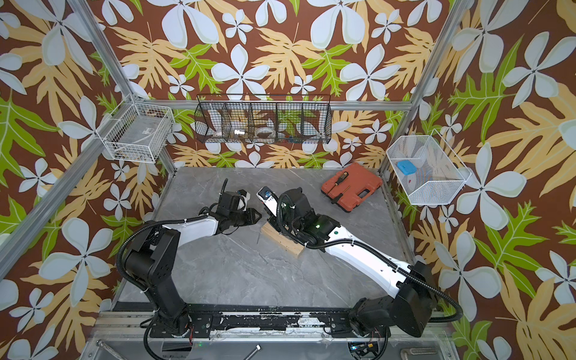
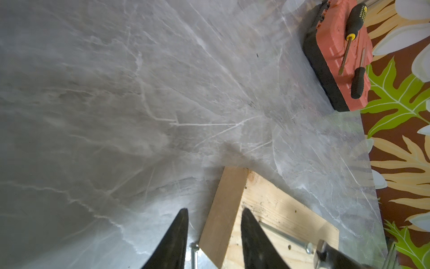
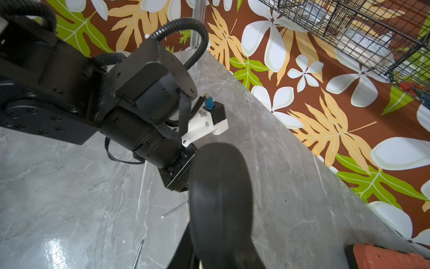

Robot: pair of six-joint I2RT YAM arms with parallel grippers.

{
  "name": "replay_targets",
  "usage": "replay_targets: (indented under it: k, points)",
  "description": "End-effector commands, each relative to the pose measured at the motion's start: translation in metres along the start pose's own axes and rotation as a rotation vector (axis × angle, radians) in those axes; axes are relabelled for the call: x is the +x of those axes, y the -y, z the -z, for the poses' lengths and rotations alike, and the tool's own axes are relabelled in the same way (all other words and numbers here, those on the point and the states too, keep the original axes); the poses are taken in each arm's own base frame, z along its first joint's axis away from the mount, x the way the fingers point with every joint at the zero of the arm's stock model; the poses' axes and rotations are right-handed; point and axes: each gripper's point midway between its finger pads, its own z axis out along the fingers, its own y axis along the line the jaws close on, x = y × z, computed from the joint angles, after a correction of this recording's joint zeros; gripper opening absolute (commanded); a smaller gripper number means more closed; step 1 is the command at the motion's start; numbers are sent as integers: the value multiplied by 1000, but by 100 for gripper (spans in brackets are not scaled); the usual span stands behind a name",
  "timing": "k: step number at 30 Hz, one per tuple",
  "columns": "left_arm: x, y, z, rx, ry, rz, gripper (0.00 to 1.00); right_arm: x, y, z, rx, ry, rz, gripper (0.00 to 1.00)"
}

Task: Use a claw hammer to pull out a nail
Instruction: Remove the nail from the mounting plate.

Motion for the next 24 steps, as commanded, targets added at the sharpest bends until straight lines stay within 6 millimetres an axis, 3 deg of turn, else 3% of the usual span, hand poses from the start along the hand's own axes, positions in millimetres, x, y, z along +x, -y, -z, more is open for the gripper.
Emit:
replay_targets:
  k: [1,24]
  points:
    - [0,2,-3,1,12,-13,41,-24,0,0,-22,89,-1,0]
    - [30,-5,-17,-36,-53,-24,41,-30,11,-26,-40,91,-17,0]
